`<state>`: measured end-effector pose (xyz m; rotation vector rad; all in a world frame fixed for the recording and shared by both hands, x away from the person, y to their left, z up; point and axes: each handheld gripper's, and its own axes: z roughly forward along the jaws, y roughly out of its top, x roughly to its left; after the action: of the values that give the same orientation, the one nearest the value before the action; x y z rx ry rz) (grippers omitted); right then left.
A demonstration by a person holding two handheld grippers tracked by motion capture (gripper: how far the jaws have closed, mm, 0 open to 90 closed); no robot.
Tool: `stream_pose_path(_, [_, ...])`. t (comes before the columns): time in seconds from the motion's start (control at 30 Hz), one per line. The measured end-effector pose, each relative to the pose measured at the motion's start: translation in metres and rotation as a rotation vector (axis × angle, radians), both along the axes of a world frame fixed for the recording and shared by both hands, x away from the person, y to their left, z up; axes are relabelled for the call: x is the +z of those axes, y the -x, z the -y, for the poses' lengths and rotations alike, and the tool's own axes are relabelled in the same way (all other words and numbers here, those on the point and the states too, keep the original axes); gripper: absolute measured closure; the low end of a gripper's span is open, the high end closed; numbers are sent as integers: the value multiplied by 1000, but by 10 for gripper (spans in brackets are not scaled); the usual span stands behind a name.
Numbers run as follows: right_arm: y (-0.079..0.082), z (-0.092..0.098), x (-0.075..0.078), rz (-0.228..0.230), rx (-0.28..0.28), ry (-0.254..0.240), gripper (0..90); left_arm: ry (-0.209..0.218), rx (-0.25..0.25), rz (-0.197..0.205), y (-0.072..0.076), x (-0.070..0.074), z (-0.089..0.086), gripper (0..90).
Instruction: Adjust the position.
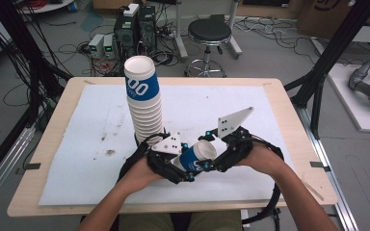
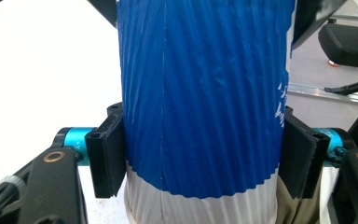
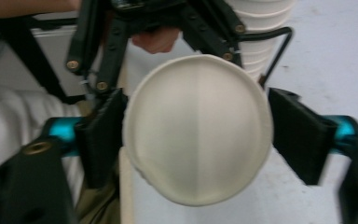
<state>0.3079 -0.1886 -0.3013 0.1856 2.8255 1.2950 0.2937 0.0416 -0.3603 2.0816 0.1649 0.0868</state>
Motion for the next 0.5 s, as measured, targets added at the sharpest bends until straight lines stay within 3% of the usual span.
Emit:
stream_pose_path(0.13, [1,1,0,-6,13,6,295,5,-2,19,1,-1,0,264])
stream_pose_path(0.17, [1,2,1,2,14,1,296,39,1,48,2,-3,-1,239])
stream_pose_path(0.2, [1,2,1,2,14,1,296,39,1,48,2,-3,-1,226])
stream_pose_path(0.23, [2,5,1,7,5,-22,295,101,8,64,1,-6,-4,205])
stream_pose_path(0.27, [2,5,1,7,5,-22,295,101,8,64,1,-6,-4,174])
stream_pose_path(0.3, [1,10,1,16,-13,-36,296,173,44,62,0,-9,-8,135])
stream_pose_path(0.33, [1,10,1,16,-13,-36,296,173,44,62,0,-9,-8,119])
stream_pose_path(0.37, [1,15,-2,2,-29,-56,296,212,59,62,-1,-11,-12,111])
stream_pose_path(0.43, [0,18,-3,0,-41,-54,296,237,71,52,-2,-12,-15,110])
stream_pose_path(0.5, [0,20,-5,-8,-46,-62,296,248,75,46,-3,-12,-16,108])
